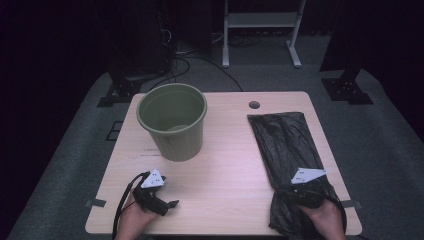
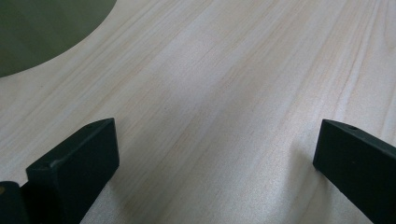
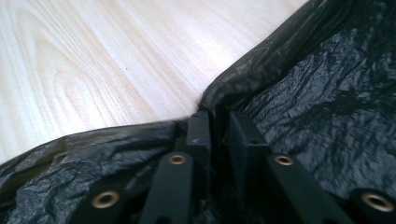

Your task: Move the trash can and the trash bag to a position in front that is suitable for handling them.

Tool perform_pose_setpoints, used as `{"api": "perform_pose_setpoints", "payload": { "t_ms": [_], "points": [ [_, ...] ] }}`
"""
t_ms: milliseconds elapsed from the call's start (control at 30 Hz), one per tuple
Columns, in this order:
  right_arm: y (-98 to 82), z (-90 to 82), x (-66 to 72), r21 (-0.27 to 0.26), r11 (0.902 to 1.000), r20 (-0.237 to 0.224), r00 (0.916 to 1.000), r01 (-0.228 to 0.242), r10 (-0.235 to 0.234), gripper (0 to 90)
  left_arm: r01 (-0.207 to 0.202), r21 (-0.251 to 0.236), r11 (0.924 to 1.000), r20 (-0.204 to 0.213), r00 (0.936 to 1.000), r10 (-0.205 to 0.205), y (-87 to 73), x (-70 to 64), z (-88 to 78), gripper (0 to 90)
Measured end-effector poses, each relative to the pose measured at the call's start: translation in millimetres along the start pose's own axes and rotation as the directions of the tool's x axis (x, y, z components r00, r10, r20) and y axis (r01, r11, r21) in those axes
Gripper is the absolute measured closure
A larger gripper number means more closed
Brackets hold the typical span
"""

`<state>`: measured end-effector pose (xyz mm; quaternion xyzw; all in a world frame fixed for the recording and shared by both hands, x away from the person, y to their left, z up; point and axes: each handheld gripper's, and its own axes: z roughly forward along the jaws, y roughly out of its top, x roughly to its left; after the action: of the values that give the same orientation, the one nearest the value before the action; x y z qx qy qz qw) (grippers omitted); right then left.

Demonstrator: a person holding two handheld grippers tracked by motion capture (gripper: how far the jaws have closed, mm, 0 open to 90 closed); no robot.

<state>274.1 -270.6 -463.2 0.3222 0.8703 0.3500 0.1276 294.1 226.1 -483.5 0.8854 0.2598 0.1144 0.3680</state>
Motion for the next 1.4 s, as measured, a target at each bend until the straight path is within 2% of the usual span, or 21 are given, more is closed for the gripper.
{"api": "perform_pose_setpoints", "payload": {
  "t_ms": [67,200,267,333,400,467,500,533,733,1000,1100,1200,1400],
  "points": [
    [0.3,-9.1,-2.0,-0.043,0.9989,0.012,0.9997,-0.021,0.021,61.1,0.000,0.000,1.0000,0.000,1.0000,0.000,0.0,0.0,0.0,0.0],
    [9.5,-14.1,-3.7,-0.082,0.9953,0.034,0.9980,-0.051,0.054,39.3,0.000,0.000,1.0000,0.000,1.0000,0.000,0.0,0.0,0.0,0.0],
    [17.7,-12.7,-6.2,-0.107,0.9909,0.077,0.9930,-0.081,0.090,25.9,0.001,0.000,1.0000,0.000,1.0000,-0.001,0.0,0.0,0.0,0.0],
    [22.6,-7.6,-10.2,-0.125,0.9866,0.105,0.9873,-0.105,0.119,16.8,0.000,0.000,1.0000,0.000,1.0000,0.000,0.0,0.0,0.0,0.0],
    [26.8,2.4,-15.1,-0.119,0.9856,0.143,0.9803,-0.119,0.136,15.2,0.001,0.000,1.0000,0.000,1.0000,-0.001,0.0,0.0,0.0,0.0],
    [27.7,12.1,-18.8,-0.110,0.9857,0.158,0.9768,-0.128,0.144,12.7,0.000,0.000,1.0000,-0.001,1.0000,0.000,0.0,-0.1,0.0,0.0],
    [27.7,12.1,-18.8,-0.110,0.9857,0.158,0.9768,-0.128,0.144,12.7,0.000,0.000,1.0000,-0.001,1.0000,0.000,0.0,-0.1,0.0,0.0],
    [25.7,25.6,-22.8,-0.082,0.9883,0.171,0.9751,-0.129,0.141,12.7,0.000,0.000,1.0000,-0.001,1.0000,0.000,0.0,-0.1,0.0,0.0],
    [21.2,43.2,-26.7,-0.045,0.9924,0.188,0.9748,-0.115,0.121,12.8,0.000,0.001,1.0000,-0.001,1.0000,0.000,0.1,-0.1,-0.1,0.0],
    [16.4,46.6,-31.8,-0.064,0.9879,0.134,0.9798,-0.141,0.149,12.4,0.006,-0.002,1.0000,-0.007,1.0000,-0.006,0.0,0.5,-0.1,0.0],
    [15.9,47.0,-31.1,-0.068,0.9877,0.137,0.9793,-0.141,0.149,11.7,0.006,-0.003,1.0000,-0.012,0.9999,-0.006,1.0,-0.3,-2.5,0.0],
    [16.0,47.1,-30.8,-0.066,0.9877,0.137,0.9792,-0.141,0.149,11.2,0.014,-0.033,0.9993,-0.008,0.9999,-0.014,2.3,-0.9,-6.1,0.0],
    [16.0,47.1,-30.8,-0.066,0.9878,0.136,0.9795,-0.141,0.149,11.2,0.027,-0.048,0.9985,-0.004,0.9996,-0.027,9.1,1.3,-13.6,0.0]
  ]
}}
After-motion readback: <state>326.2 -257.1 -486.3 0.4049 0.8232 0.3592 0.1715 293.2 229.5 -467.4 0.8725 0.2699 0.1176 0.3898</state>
